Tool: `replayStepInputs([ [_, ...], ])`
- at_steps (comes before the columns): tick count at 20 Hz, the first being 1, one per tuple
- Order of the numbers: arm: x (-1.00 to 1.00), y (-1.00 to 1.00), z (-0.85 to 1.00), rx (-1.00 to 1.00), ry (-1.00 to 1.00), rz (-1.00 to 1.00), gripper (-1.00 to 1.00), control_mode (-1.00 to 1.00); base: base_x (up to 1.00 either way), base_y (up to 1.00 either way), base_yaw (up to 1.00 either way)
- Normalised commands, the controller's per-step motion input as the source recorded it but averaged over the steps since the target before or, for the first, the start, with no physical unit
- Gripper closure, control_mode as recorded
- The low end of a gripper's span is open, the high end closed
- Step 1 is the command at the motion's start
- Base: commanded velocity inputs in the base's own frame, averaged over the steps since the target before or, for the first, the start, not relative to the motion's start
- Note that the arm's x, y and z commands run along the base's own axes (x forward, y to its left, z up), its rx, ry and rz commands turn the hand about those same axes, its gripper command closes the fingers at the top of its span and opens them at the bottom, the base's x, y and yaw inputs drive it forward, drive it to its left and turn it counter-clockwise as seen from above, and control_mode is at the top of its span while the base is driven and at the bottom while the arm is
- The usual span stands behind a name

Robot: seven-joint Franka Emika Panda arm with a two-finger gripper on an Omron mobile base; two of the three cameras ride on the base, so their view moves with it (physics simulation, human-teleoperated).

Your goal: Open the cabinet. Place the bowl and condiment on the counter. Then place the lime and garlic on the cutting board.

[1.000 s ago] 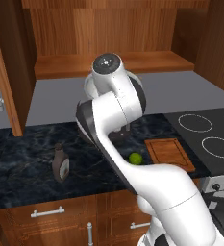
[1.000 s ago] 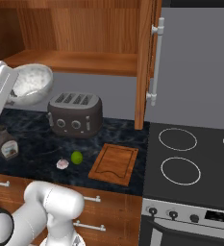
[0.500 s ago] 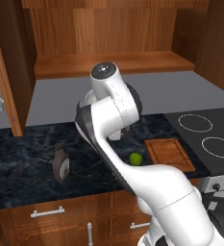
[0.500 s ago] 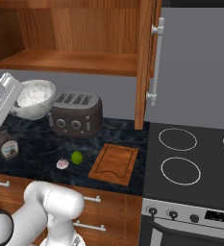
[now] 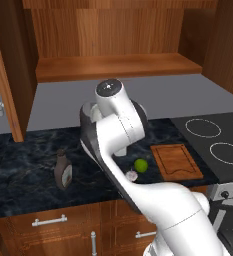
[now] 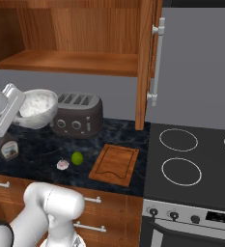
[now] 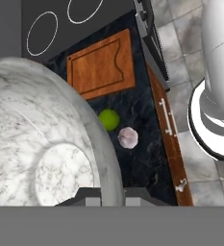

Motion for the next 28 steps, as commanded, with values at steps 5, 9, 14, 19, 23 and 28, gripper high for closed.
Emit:
replayStepInputs([
  [5, 0.00, -0.01, -0.28, 0.01, 0.03, 0.00, 1.00, -1.00, 0.00, 0.00, 0.00],
  [9, 0.00, 0.00, -0.21, 0.00, 0.09, 0.00, 1.00, -1.00, 0.00, 0.00, 0.00],
  [14, 0.00, 0.00, -0.24, 0.02, 0.08, 0.00, 1.00, -1.00, 0.00, 0.00, 0.00],
  [19, 0.00, -0.04, -0.20, 0.02, 0.06, 0.00, 1.00, -1.00, 0.00, 0.00, 0.00],
  [23, 0.00, -0.10, -0.18, 0.00, 0.06, 0.00, 1.00, -1.00, 0.00, 0.00, 0.00],
  [28, 0.00, -0.10, -0.21, 0.00, 0.04, 0.00, 1.00, -1.00, 0.00, 0.00, 0.00],
])
